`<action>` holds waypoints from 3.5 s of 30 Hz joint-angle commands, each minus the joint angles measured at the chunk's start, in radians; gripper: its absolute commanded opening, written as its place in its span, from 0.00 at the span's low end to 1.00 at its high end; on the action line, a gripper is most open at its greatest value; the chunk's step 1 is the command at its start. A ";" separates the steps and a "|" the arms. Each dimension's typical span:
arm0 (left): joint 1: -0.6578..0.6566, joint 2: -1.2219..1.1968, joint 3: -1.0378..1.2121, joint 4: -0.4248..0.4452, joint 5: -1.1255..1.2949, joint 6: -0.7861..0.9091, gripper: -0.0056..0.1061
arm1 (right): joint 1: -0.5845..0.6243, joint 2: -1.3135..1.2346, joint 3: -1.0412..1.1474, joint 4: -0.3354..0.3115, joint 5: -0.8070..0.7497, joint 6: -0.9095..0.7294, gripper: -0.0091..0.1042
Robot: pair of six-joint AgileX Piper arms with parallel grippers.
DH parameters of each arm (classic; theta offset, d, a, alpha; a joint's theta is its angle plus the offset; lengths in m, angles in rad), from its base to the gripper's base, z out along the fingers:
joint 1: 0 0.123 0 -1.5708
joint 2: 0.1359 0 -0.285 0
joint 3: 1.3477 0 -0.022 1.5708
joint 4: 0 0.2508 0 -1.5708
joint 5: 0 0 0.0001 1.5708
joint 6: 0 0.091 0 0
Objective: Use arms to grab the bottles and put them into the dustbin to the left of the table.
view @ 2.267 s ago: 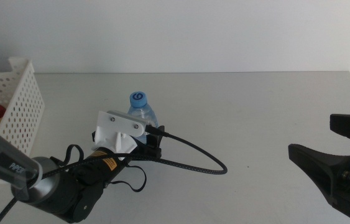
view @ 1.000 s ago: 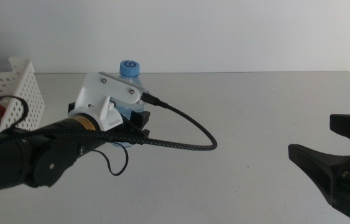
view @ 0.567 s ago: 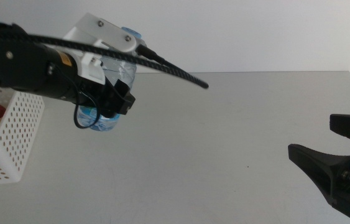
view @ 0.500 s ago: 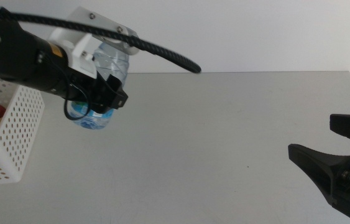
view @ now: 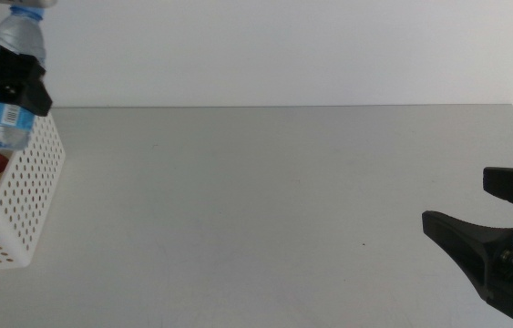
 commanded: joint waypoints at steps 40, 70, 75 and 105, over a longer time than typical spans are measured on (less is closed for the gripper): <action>0.239 0.399 -0.267 0.053 0.119 0.023 0.89 | -0.006 -0.003 -0.024 -0.001 -0.070 -0.015 0.71; -0.210 -0.180 -0.064 0.237 -0.220 -0.277 0.89 | -0.006 -0.003 -0.024 -0.001 -0.069 -0.015 0.71; -0.310 -0.377 0.140 0.334 -0.483 -0.339 0.89 | -0.006 -0.003 -0.024 -0.001 -0.069 -0.015 0.71; -0.315 -0.470 0.247 0.341 -0.645 -0.379 0.89 | -0.006 -0.012 -0.024 -0.003 -0.067 -0.015 0.71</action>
